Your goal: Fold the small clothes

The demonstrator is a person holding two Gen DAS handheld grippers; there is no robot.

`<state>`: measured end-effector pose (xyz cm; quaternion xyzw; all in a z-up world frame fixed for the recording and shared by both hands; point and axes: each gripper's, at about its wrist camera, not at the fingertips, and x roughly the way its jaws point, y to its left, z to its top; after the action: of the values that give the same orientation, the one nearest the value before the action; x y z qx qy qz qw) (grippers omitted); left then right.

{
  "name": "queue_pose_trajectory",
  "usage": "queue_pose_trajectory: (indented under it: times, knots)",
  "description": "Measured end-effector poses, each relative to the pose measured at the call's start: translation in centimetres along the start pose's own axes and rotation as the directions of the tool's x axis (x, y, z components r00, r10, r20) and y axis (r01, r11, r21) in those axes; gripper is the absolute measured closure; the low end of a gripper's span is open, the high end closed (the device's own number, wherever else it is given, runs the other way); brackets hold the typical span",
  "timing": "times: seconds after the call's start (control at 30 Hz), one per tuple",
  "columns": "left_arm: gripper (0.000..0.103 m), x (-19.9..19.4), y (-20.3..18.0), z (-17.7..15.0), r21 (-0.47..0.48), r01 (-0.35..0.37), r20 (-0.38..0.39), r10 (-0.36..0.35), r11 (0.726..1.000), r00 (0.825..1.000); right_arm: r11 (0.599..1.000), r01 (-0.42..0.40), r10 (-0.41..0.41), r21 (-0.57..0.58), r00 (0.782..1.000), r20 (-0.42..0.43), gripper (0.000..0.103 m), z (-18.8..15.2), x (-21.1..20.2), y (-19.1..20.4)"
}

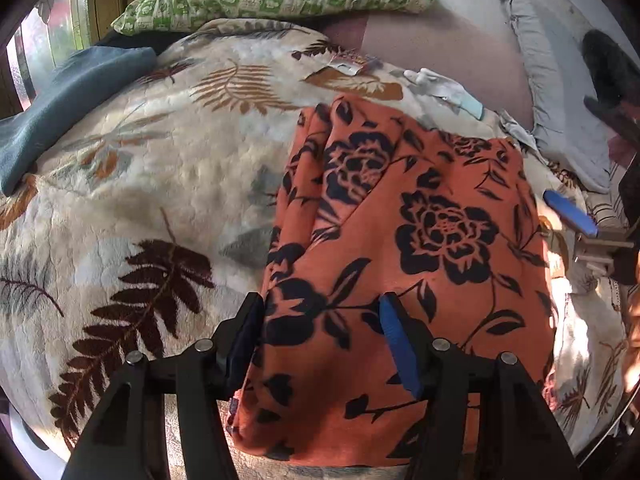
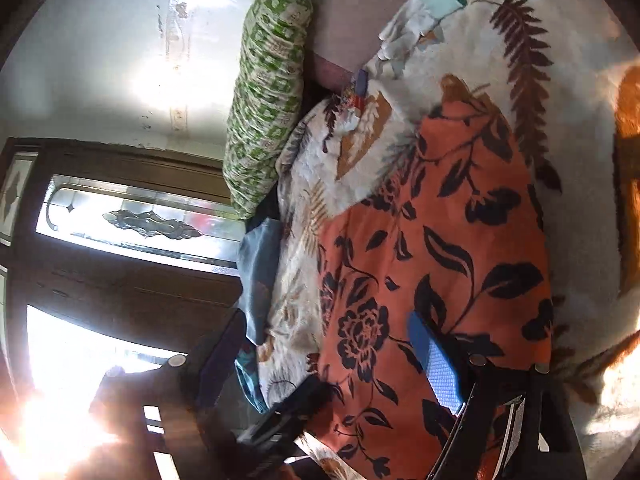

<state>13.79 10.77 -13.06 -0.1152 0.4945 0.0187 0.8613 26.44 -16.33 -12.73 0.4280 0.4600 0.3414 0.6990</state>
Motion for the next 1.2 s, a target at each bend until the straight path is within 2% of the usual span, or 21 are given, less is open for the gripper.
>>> queue_pose_trajectory:
  times: [0.1, 0.17, 0.23, 0.27, 0.4, 0.47, 0.53, 0.6, 0.67, 0.73, 0.83, 0.87, 0.93, 0.97, 1.0, 1.03, 1.1, 1.13, 1.17, 1.2]
  knots:
    - [0.035, 0.0, 0.8, -0.4, -0.033, 0.015, 0.0, -0.015, 0.999, 1.0, 1.0, -0.014, 0.013, 0.025, 0.999, 0.035, 0.018, 3.1, 0.2, -0.7]
    - [0.033, 0.1, 0.7, -0.4, -0.026, 0.012, -0.003, -0.012, 1.0, 1.0, 0.995, -0.03, 0.029, 0.092, 0.999, 0.014, 0.018, 5.0, 2.0, -3.1]
    - [0.032, 0.2, 0.3, -0.3, -0.003, -0.004, -0.006, 0.004, 1.0, 1.0, 0.983, 0.009, -0.004, 0.184, 1.0, -0.029, 0.018, 6.0, 4.5, -6.4]
    - [0.031, 0.2, 0.1, -0.3, 0.008, -0.016, -0.007, 0.016, 1.0, 1.0, 0.98, -0.01, 0.014, 0.2, 1.0, -0.019, 0.018, 6.2, 5.0, -7.2]
    - [0.032, -1.2, -0.7, 0.9, 0.032, -0.031, -0.002, 0.031, 0.999, 1.0, 0.989, -0.024, 0.028, 0.145, 0.999, -0.021, 0.018, 6.2, 3.4, -5.3]
    - [0.032, -2.9, -1.4, 1.8, 0.055, -0.026, 0.056, 0.023, 0.998, 0.998, 0.99, -0.083, 0.084, 0.114, 0.996, 0.003, 0.018, 5.4, 1.0, -4.5]
    - [0.031, -4.1, -2.3, 2.8, 0.081, 0.012, 0.102, -0.02, 0.997, 0.995, 0.991, -0.091, 0.09, 0.095, 0.996, 0.018, 0.018, 3.7, -1.9, -4.6]
    - [0.031, -4.0, -3.4, 3.7, 0.105, 0.061, 0.105, -0.072, 0.993, 0.992, 0.993, -0.077, 0.075, 0.089, 0.997, 0.024, 0.018, 1.5, -4.2, -5.3]
    - [0.031, -2.9, -4.2, 4.1, 0.116, 0.101, 0.08, -0.111, 0.988, 0.991, 0.992, -0.049, 0.052, 0.112, 0.998, -0.021, 0.018, -1.2, -5.3, -6.5]
    - [0.031, -1.4, -5.0, 4.0, 0.132, 0.1, 0.046, -0.107, 0.986, 0.993, 0.989, -0.039, 0.047, 0.139, 0.997, -0.055, 0.018, -4.0, -5.9, -7.8]
    - [0.031, 0.9, -5.7, 2.9, 0.159, 0.032, 0.014, -0.035, 0.987, 0.999, 0.985, -0.014, 0.031, 0.169, 0.994, -0.101, 0.018, -6.8, -4.9, -9.1]
    - [0.031, 1.2, -6.0, 2.7, 0.177, 0.013, 0.023, -0.017, 0.984, 1.0, 0.983, 0.003, 0.02, 0.182, 0.992, -0.125, 0.019, -7.4, -4.1, -9.5]
    - [0.031, 1.1, -6.2, 2.5, 0.189, -0.012, 0.039, 0.005, 0.982, 0.999, 0.991, 0.055, -0.038, 0.123, 0.99, -0.138, 0.022, -7.8, -3.1, -8.6]
    - [0.031, 1.1, -6.2, 2.5, 0.183, -0.013, 0.038, 0.006, 0.983, 0.999, 0.994, 0.055, -0.04, 0.094, 0.988, -0.149, 0.039, -7.9, -2.8, -7.7]
    - [0.031, 1.1, -6.0, 2.7, 0.173, -0.005, 0.034, -0.001, 0.985, 0.999, 0.995, 0.094, -0.089, 0.033, 0.986, -0.144, 0.057, -8.0, -2.8, -6.4]
    - [0.031, 1.1, -5.9, 2.8, 0.163, 0.003, 0.031, -0.009, 0.987, 0.999, 0.985, 0.169, -0.173, -0.04, 0.976, -0.13, 0.064, -8.1, -2.8, -5.2]
    - [0.031, 1.2, -5.7, 2.8, 0.161, 0.015, 0.027, -0.019, 0.987, 0.999, 0.969, 0.237, -0.244, -0.068, 0.963, -0.116, 0.07, -8.4, -2.7, -4.6]
    - [0.031, 1.2, -5.7, 2.7, 0.168, 0.014, 0.027, -0.019, 0.986, 0.999, 0.955, 0.285, -0.293, -0.08, 0.949, -0.116, 0.07, -8.6, -2.4, -4.9]
    - [0.031, 1.2, -5.8, 2.6, 0.175, 0.01, 0.03, -0.016, 0.984, 0.999, 0.929, 0.353, -0.365, -0.112, 0.923, -0.12, 0.071, -8.9, -1.8, -5.3]
    - [0.031, 1.1, -5.8, 2.5, 0.178, 0.009, 0.036, -0.016, 0.984, 0.999, 0.915, 0.384, -0.398, -0.124, 0.909, -0.125, 0.071, -9.2, -1.3, -5.8]
